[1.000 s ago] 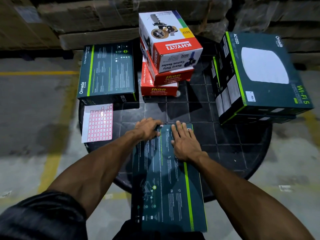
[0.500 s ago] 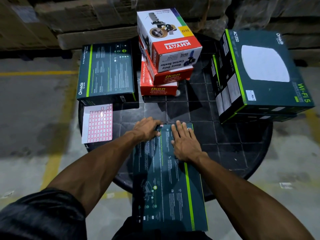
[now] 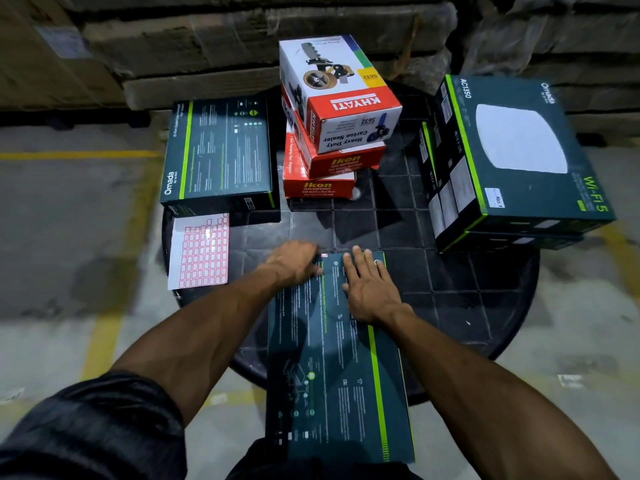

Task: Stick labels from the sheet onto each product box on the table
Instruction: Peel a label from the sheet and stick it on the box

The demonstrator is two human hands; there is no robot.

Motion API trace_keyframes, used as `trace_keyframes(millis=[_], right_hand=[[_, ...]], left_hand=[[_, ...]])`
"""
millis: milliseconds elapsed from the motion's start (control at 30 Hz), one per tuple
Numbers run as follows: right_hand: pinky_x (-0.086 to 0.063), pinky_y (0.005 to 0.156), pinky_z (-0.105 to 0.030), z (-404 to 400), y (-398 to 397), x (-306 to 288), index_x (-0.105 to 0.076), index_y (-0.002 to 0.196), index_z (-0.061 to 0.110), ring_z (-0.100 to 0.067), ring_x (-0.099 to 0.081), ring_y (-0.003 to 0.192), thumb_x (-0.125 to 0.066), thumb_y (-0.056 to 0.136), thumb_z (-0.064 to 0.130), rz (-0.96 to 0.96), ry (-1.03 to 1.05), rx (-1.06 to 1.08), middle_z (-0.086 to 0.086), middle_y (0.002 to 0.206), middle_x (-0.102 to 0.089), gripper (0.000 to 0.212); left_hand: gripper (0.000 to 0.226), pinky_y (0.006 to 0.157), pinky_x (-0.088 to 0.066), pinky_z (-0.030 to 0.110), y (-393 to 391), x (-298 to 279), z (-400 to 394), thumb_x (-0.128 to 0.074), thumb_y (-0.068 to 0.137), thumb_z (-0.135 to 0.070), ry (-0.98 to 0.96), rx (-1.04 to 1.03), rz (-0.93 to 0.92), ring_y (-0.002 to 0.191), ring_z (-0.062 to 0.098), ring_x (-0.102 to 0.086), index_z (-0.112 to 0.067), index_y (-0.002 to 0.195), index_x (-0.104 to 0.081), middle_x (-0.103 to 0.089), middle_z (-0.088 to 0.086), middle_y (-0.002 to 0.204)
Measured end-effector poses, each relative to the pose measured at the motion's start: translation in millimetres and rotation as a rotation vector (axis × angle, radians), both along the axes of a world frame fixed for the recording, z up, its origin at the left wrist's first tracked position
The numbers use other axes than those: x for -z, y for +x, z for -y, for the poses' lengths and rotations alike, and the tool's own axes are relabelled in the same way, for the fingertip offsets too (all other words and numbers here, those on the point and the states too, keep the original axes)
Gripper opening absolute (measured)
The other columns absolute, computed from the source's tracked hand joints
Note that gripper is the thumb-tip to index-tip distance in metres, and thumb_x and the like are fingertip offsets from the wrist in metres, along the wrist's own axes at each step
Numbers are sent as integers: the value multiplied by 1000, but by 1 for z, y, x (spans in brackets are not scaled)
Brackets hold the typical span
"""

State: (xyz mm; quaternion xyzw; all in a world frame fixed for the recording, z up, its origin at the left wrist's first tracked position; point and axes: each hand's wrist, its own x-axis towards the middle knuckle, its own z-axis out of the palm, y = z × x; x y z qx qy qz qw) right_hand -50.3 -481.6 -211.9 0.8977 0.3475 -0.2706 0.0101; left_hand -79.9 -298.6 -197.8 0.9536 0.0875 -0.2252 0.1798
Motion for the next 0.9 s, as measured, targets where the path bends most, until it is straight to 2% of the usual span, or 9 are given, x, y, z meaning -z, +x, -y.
trace_keyframes(millis=[100, 167, 300, 500, 600, 733, 800, 900], right_hand=[[6, 121, -46, 0, -1, -2, 14, 153, 11, -29, 21, 147, -20, 105, 30, -3, 7, 4, -12, 159, 25, 62], [6, 121, -45, -1, -1, -2, 13, 154, 11, -29, 20, 147, -21, 105, 30, -5, 16, 7, -12, 159, 24, 62], [6, 121, -45, 0, -1, -1, 13, 153, 11, -29, 20, 147, -22, 105, 30, -2, 17, 5, -12, 159, 24, 62], [5, 121, -46, 0, 0, 0, 14, 153, 11, -29, 21, 147, -22, 105, 30, -7, 14, 2, -12, 159, 24, 63], [6, 121, -45, 0, 0, 1, 14, 153, 11, -29, 21, 147, -22, 105, 30, -2, 15, -1, -13, 159, 24, 63], [6, 121, -46, 1, 0, 1, 16, 153, 11, -29, 21, 147, -21, 105, 29, 2, 16, 2, -12, 159, 25, 63], [6, 121, -47, 2, 0, 1, 16, 152, 11, -29, 22, 147, -21, 105, 29, -1, 16, -2, -13, 158, 25, 63], [7, 121, -46, 2, -1, 2, 17, 152, 11, -29, 22, 147, -20, 105, 30, -3, 19, -4, -12, 158, 26, 62]], left_hand=[[51, 92, -46, 38, -16, 9, 2, -47, 99, -38, 73, 113, 109, 109, 25, -54, -24, 146, -32, -55, 11, 125], [53, 98, -42, 40, -26, 16, 0, -36, 103, -39, 141, 185, 148, 114, 28, -50, -25, 152, -22, -49, 14, 132], [53, 105, -35, 40, -29, 20, 0, -26, 105, -39, 179, 226, 178, 119, 29, -46, -23, 154, -16, -46, 16, 136], [54, 100, -41, 40, -25, 22, -8, -22, 105, -41, 233, 315, 163, 116, 27, -46, -23, 155, -10, -44, 12, 137], [54, 97, -42, 39, -22, 21, -9, -29, 104, -43, 195, 279, 152, 115, 26, -48, -25, 154, -17, -47, 10, 136], [52, 92, -41, 36, -10, 10, -6, -51, 97, -39, 4, 86, 100, 109, 24, -51, -22, 144, -38, -55, 10, 123], [45, 85, -38, 30, 0, 5, -7, -56, 95, -34, -50, 99, 33, 104, 22, -51, -18, 137, -48, -55, 9, 119], [43, 87, -34, 31, 6, 2, -12, -59, 94, -30, -131, 105, -26, 102, 17, -46, -18, 135, -50, -52, 4, 113]])
